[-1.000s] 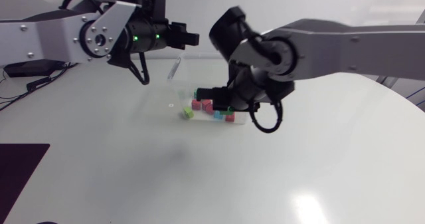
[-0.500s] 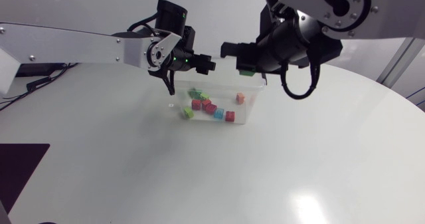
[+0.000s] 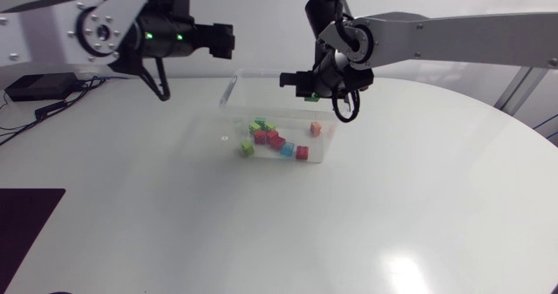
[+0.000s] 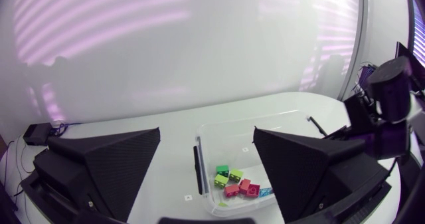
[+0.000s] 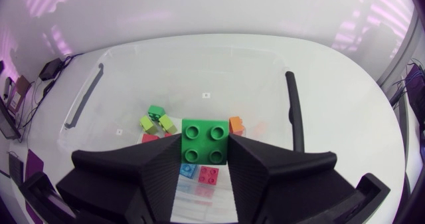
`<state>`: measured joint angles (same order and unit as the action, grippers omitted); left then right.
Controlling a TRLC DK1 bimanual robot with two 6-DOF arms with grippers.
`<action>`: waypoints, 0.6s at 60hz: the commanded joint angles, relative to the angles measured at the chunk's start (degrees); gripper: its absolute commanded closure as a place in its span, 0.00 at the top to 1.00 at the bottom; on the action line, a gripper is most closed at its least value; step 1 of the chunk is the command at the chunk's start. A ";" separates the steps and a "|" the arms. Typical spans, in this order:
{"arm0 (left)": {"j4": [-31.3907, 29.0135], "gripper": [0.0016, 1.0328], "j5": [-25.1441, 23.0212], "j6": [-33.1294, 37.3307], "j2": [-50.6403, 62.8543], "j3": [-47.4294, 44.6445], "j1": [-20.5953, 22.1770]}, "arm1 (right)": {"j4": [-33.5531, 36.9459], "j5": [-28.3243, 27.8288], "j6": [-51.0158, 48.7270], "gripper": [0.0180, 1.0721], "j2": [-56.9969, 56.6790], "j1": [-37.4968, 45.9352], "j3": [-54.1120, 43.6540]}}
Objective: Place the duplo bricks in the container
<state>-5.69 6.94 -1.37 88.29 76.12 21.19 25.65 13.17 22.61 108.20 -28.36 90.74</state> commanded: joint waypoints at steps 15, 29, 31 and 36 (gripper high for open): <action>-1.60 0.96 0.18 3.30 -19.56 -14.07 -4.14 | -0.16 1.51 -2.84 0.96 -1.94 -0.03 0.49; -2.66 0.96 0.18 6.64 -32.92 -22.50 -9.15 | -6.40 6.17 -8.99 0.96 -17.41 0.85 -12.78; -3.10 0.96 0.18 6.90 -34.77 -23.56 -10.12 | -6.93 6.43 -9.60 0.96 -19.61 1.64 -14.45; -3.97 0.96 0.18 7.43 -38.90 -26.19 -12.49 | -8.33 7.13 -11.36 0.96 -24.79 3.31 -18.32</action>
<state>-9.04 6.96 4.62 53.01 53.01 10.66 18.48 19.14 13.96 87.72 -26.83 76.79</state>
